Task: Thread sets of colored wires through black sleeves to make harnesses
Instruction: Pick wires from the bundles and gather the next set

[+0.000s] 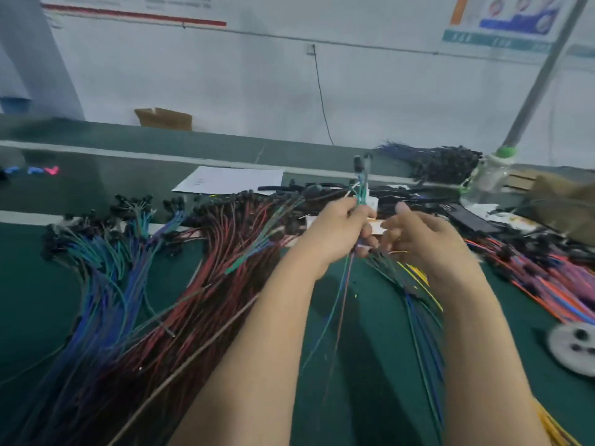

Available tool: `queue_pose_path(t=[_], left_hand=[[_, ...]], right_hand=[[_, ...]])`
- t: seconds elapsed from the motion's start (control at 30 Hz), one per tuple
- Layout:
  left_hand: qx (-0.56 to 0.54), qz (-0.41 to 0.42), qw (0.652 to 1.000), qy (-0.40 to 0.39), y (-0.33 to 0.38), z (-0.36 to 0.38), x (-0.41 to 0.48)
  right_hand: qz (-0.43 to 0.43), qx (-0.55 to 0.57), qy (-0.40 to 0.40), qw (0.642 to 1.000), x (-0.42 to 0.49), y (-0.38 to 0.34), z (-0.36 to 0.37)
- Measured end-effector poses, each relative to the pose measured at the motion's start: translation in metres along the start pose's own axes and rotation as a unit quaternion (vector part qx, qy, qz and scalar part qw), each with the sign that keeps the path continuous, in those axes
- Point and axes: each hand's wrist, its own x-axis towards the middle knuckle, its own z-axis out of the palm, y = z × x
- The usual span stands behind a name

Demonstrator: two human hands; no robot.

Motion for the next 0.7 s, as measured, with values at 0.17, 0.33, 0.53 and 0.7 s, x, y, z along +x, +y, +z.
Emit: queue_pose_path(t=[0.17, 0.33, 0.53, 0.7], left_hand=[[0.248, -0.057, 0.959, -0.124, -0.028, 0.067, -0.008], [0.529, -0.016, 0.848, -0.015, -0.052, 0.065, -0.023], [0.659, -0.214, 0.719, 0.054, -0.072, -0.035, -0.049], [0.630, -0.212, 0.744, 0.066, -0.066, -0.059, -0.056]], right_hand=[[0.098, 0.026, 0.066, 0.993, 0.009, 0.049, -0.024], [0.120, 0.129, 0.068, 0.982, 0.002, 0.095, -0.033], [0.132, 0.214, 0.055, 0.966, -0.003, 0.105, -0.036], [0.147, 0.262, 0.058, 0.952, -0.004, 0.106, -0.043]])
